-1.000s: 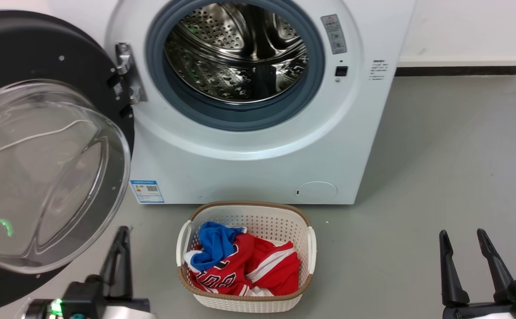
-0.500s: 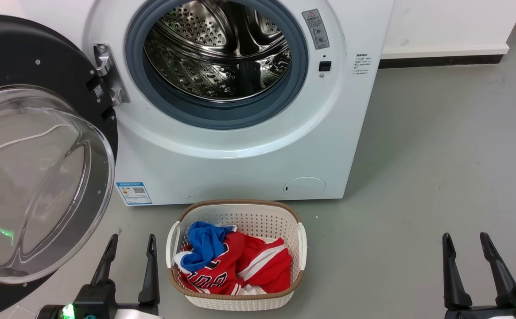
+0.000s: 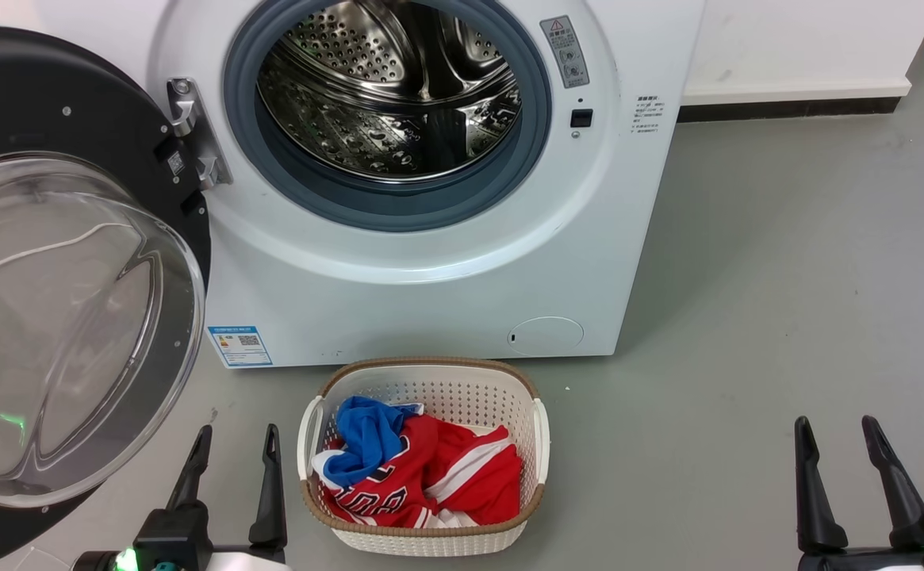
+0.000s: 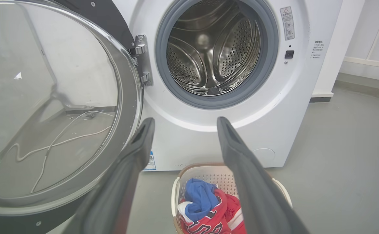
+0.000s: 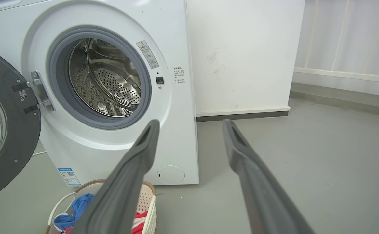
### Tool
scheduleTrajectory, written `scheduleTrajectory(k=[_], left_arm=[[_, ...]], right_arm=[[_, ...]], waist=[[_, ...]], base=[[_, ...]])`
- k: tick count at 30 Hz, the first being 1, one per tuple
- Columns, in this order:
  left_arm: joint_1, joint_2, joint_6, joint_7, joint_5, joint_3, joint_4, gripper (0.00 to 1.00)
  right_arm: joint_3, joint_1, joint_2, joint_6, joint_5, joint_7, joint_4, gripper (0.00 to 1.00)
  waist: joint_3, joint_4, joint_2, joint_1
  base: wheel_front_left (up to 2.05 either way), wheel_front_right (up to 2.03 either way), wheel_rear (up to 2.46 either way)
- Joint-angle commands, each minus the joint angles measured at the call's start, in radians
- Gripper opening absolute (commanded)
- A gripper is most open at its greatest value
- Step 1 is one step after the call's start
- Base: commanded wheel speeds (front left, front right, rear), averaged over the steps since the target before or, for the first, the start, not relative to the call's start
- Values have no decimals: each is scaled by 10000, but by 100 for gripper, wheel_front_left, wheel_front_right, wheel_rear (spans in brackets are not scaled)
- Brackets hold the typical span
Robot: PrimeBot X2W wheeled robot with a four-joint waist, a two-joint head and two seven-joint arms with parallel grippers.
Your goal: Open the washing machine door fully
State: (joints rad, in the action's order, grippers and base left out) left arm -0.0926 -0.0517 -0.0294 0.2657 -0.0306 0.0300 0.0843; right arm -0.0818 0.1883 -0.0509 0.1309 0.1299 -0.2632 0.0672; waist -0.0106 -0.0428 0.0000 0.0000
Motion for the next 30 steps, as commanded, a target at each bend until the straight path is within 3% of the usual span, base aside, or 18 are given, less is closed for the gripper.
scheduleTrajectory(k=[1,2,6,30], left_arm=[[137,17,41,-23,5,10,9,100],[10,0,33,0,-9,14,26,0],[-179,12,31,0,-6,23,460,0],[499,11,-276,-1114,-4593,280,795,0]], right_arm=[[10,-9,14,-3,-38,-23,18,100],[7,-2,0,0,5,0,-8,0],[23,42,4,0,31,25,-412,0],[248,-846,-243,-1,4605,850,-1153,0]], waist=[[-10,10,0,0],[-10,11,0,0],[-10,12,0,0],[17,88,0,0]], base=[[0,0,0],[0,0,0],[0,0,0],[0,0,0]])
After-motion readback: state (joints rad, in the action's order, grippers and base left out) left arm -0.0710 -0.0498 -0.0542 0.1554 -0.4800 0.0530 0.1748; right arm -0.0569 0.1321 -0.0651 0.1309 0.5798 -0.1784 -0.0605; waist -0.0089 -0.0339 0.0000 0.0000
